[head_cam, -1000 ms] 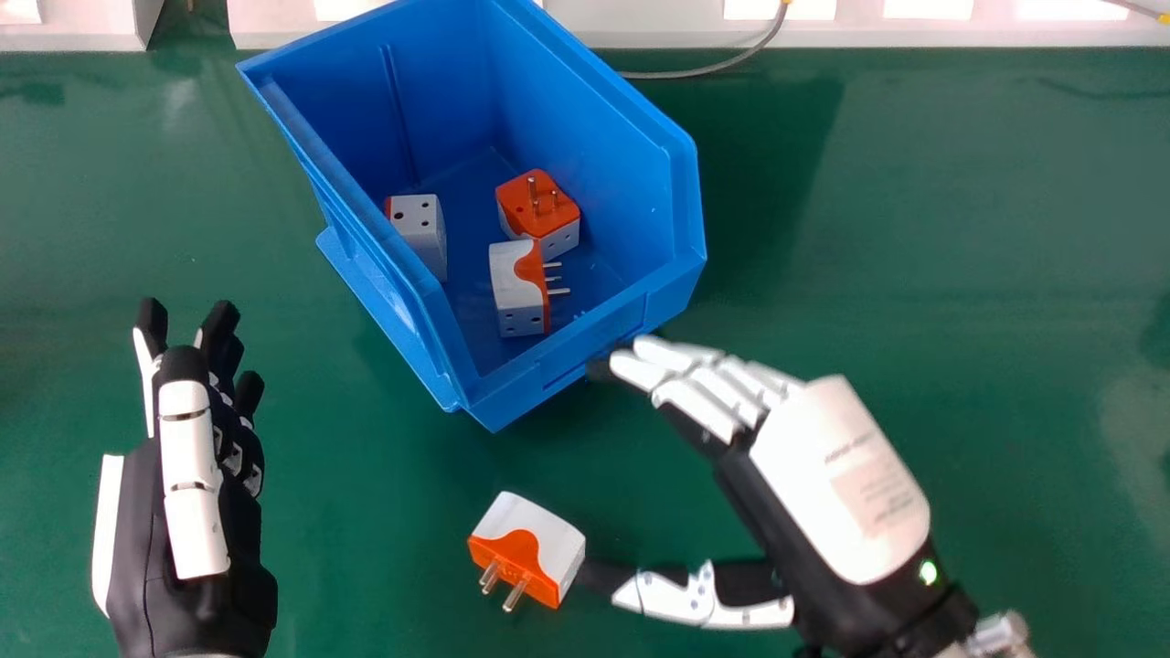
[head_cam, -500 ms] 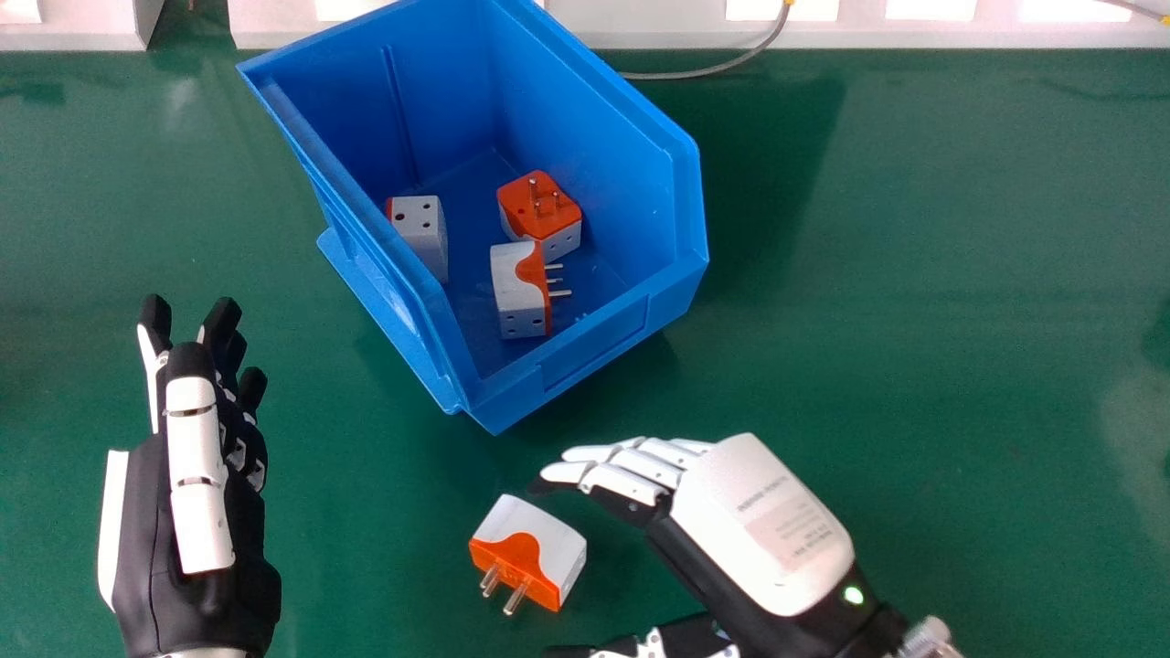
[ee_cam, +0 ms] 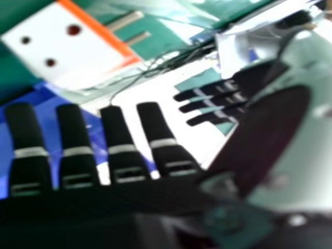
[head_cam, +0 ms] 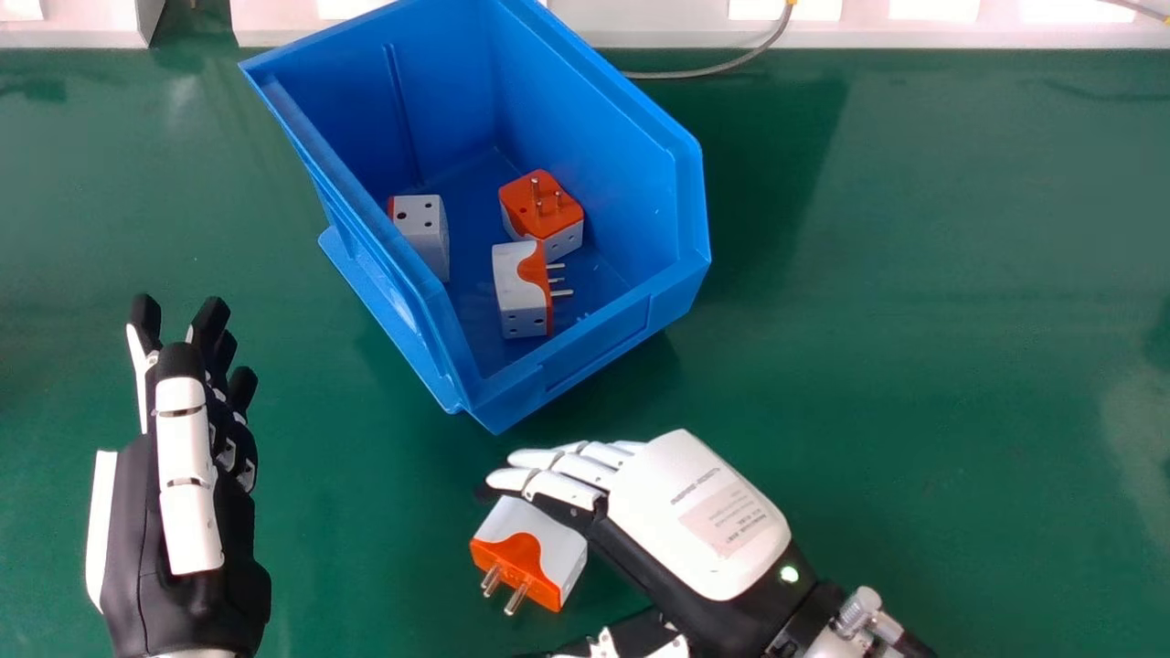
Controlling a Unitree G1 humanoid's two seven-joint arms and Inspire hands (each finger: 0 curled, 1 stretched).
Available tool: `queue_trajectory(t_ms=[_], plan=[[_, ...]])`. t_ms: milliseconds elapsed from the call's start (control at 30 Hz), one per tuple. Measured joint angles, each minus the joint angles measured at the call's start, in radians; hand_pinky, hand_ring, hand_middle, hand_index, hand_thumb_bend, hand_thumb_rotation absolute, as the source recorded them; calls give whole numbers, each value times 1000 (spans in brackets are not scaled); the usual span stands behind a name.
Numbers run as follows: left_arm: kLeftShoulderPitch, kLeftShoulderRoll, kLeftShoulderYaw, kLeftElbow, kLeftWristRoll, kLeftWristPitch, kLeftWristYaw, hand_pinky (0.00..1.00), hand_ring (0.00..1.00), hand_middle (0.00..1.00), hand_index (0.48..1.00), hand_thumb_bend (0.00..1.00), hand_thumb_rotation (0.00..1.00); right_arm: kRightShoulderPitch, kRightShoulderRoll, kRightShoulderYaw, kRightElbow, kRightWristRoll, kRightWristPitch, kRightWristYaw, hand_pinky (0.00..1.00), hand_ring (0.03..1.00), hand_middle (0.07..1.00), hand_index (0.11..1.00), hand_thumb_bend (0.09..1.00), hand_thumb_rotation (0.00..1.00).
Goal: Pick all objects and put in blue box
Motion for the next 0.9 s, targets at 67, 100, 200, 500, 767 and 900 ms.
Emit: queue_trajectory(t_ms=[67, 100, 200, 500, 767, 900], plan=[[0, 0, 0, -1, 0, 0, 0, 1000, 1000, 977, 1000, 427, 968, -5, 8, 2, 6, 0, 11, 1, 645, 783, 835, 806, 475, 625], [1, 1, 1, -1, 0, 0, 0, 1000, 1000, 977, 1000, 429, 965, -8, 10, 4, 9, -1, 15, 2, 654, 790, 842, 813, 471, 635], [2, 3, 3, -1, 1, 0, 1, 1000, 1000, 974, 1000, 428, 966, -21, 16, 13, 24, -7, 30, 6, 658, 788, 843, 814, 475, 641], [8, 7, 11, -2, -2, -1, 0, 1000, 1000, 973, 1000, 416, 976, -73, 47, 46, 111, -31, 51, -10, 649, 780, 841, 814, 497, 634], [16, 9, 12, -17, -5, 0, -7, 1000, 1000, 974, 1000, 405, 994, -131, 64, 88, 196, -72, 86, -19, 659, 787, 836, 823, 499, 639], [21, 10, 14, -24, -1, 0, -5, 1000, 1000, 972, 1000, 414, 977, -168, 78, 109, 236, -86, 101, -45, 661, 789, 834, 822, 497, 635]])
